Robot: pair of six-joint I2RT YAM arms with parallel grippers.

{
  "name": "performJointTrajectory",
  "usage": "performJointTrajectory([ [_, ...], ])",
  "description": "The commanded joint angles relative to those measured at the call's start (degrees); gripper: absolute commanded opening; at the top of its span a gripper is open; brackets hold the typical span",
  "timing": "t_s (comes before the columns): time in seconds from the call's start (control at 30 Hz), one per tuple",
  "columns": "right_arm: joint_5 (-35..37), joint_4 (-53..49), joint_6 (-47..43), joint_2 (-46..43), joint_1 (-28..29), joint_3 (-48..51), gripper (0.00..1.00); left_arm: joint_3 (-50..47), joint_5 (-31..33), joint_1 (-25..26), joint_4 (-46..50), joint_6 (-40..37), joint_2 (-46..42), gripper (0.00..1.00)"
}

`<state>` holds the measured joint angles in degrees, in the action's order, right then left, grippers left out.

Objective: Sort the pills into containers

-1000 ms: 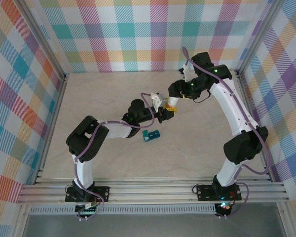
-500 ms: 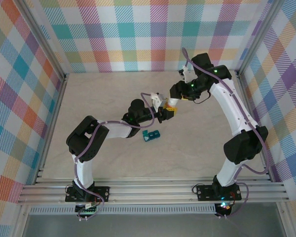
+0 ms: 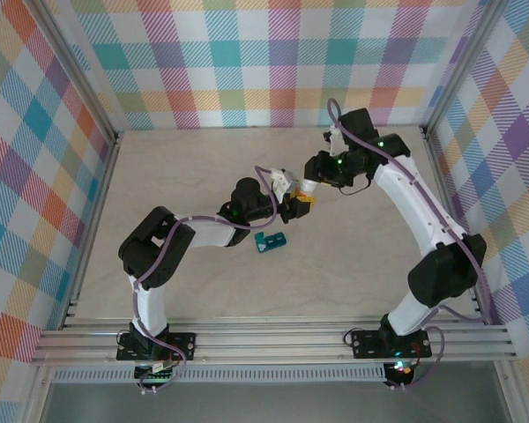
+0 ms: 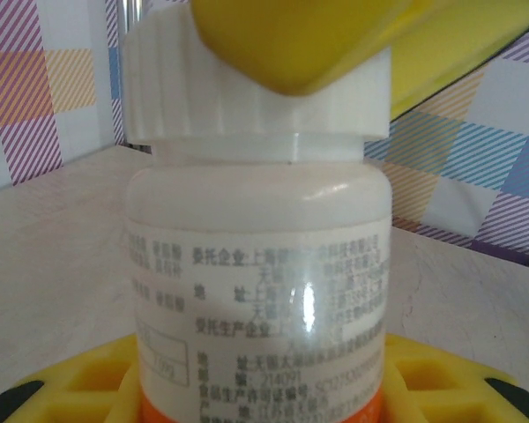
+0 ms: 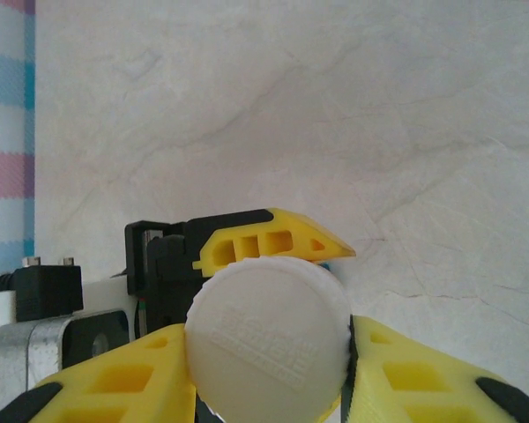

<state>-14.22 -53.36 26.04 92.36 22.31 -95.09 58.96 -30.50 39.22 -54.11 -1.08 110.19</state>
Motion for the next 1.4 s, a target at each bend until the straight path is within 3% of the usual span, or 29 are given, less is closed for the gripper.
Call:
performJointTrajectory([
  [0.0, 4.7, 3.5, 13.9, -3.0, 3.4, 6.2, 0.38, 1.0, 2.4, 0.3, -7.4, -1.1, -2.4, 0.0],
  [0.17, 9.1, 9.7, 20.8, -6.0, 6.0, 11.1, 0.38, 0.9, 3.4, 0.3, -7.9, -1.0, -2.2, 0.0],
  [0.4, 10.9, 9.4, 21.6, -6.4, 7.1, 9.0, 0.41, 1.3, 3.6, 0.3, -8.0, -0.7, -1.5, 0.0],
  [0.57, 14.7, 7.2, 16.9, -8.5, 6.8, 6.4, 0.61, 1.2, 3.3, 0.3, -7.9, -0.6, -1.7, 0.0],
  [0.7, 17.1, 8.4, 15.9, -11.8, 6.4, 8.4, 0.66, 1.2, 3.0, 0.3, -8.1, -0.5, -1.7, 0.0],
  [0.93, 16.6, 21.9, 11.2, -16.9, 6.0, 18.2, 0.8, 1.6, 1.4, 0.3, -8.1, 0.3, -1.5, 0.0],
  [1.17, 15.9, 32.5, 4.3, -18.9, 6.0, 22.8, 0.81, 2.6, 0.1, 0.3, -8.3, 1.8, -0.7, 0.0],
  [1.37, 15.4, 33.6, 3.5, -17.2, 6.0, 22.0, 0.79, 2.8, -0.4, 0.3, -8.4, 2.3, -0.4, 0.0],
])
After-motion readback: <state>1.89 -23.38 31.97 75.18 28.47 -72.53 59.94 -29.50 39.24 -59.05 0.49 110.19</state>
